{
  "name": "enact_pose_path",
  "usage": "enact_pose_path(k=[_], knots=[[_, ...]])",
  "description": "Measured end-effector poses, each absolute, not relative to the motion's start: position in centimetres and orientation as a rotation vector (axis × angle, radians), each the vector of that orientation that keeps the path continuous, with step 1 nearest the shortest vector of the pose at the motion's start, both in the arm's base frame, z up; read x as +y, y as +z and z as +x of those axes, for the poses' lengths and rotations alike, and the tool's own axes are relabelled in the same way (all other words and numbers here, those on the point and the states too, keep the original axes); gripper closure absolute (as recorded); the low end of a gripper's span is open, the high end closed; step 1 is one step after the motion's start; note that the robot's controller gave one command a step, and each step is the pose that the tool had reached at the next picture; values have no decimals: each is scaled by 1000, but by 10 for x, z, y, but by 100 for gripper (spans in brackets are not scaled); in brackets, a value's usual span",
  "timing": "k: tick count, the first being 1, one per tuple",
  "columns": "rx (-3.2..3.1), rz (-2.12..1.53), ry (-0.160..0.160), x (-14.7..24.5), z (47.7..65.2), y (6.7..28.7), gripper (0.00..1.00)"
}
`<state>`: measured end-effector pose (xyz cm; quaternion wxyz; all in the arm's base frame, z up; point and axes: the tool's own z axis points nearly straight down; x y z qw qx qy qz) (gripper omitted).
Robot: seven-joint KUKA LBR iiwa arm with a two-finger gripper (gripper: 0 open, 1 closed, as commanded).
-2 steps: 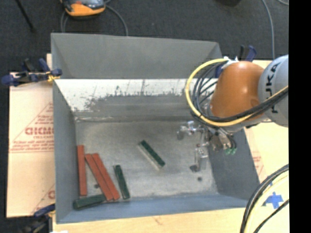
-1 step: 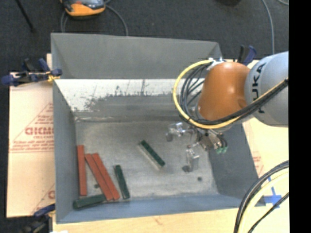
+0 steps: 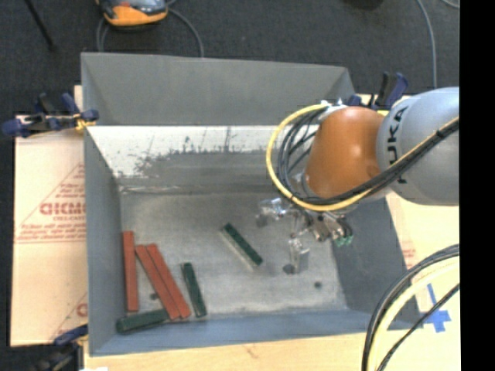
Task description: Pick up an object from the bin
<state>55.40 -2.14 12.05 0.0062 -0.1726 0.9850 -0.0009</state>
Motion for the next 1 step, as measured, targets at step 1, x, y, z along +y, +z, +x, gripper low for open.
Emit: enact_pose_path(k=[1], knots=[[3122,-284,-1,16,607,74,100]])
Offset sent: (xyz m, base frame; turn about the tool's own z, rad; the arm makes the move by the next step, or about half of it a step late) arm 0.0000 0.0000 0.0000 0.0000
